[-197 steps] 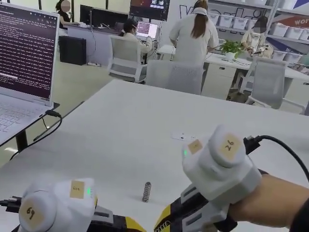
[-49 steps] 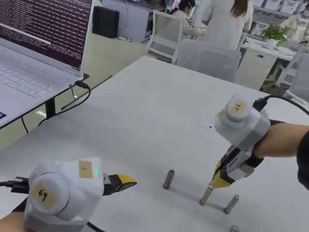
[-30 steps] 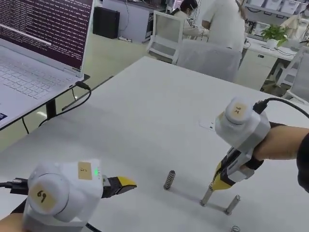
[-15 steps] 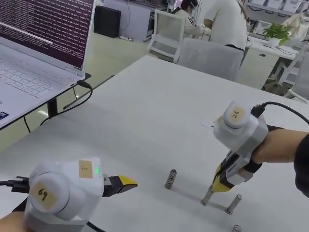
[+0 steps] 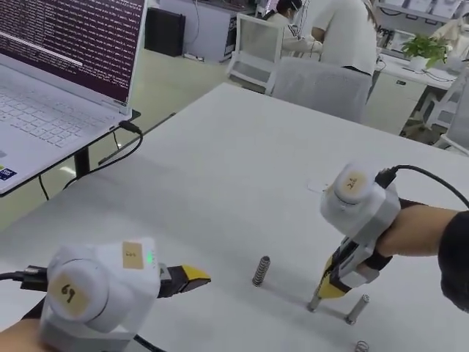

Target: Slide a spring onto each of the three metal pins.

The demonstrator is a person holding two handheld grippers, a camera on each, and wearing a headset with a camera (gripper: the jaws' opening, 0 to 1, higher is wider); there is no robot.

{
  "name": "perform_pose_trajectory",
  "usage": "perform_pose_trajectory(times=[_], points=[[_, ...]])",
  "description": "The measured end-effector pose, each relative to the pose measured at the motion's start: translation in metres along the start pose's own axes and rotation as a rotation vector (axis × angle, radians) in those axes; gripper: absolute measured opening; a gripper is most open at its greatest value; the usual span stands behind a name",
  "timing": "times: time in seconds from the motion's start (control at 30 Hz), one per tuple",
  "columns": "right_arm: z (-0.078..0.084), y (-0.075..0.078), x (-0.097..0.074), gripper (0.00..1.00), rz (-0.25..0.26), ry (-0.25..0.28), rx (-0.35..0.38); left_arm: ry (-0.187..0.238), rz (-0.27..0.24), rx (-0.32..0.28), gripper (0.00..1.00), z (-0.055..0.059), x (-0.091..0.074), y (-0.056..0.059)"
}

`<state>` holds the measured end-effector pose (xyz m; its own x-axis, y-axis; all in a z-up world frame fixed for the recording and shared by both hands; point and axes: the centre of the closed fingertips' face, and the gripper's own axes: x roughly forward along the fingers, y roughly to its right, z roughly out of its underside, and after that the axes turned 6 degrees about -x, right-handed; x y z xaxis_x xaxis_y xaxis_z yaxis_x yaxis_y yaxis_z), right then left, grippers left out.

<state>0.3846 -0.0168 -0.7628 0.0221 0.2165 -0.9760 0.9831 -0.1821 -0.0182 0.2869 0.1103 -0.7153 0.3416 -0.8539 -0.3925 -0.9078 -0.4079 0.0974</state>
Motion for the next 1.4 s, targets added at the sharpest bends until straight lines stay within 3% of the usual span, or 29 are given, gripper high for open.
perform_pose_trajectory(times=[0.47, 1.1, 1.4], points=[[0.000, -0.001, 0.018, 0.09, 0.009, -0.013, -0.005, -0.001, 0.001, -0.001, 0.73, 0.000, 0.000, 0.000], [-0.001, 0.000, 0.025, 0.09, 0.027, -0.008, -0.008, -0.002, 0.002, 0.001, 0.73, 0.000, -0.001, 0.001], [-0.001, -0.001, 0.025, 0.19, 0.029, 0.002, -0.006, -0.005, 0.004, 0.000, 0.73, 0.001, -0.002, 0.002]])
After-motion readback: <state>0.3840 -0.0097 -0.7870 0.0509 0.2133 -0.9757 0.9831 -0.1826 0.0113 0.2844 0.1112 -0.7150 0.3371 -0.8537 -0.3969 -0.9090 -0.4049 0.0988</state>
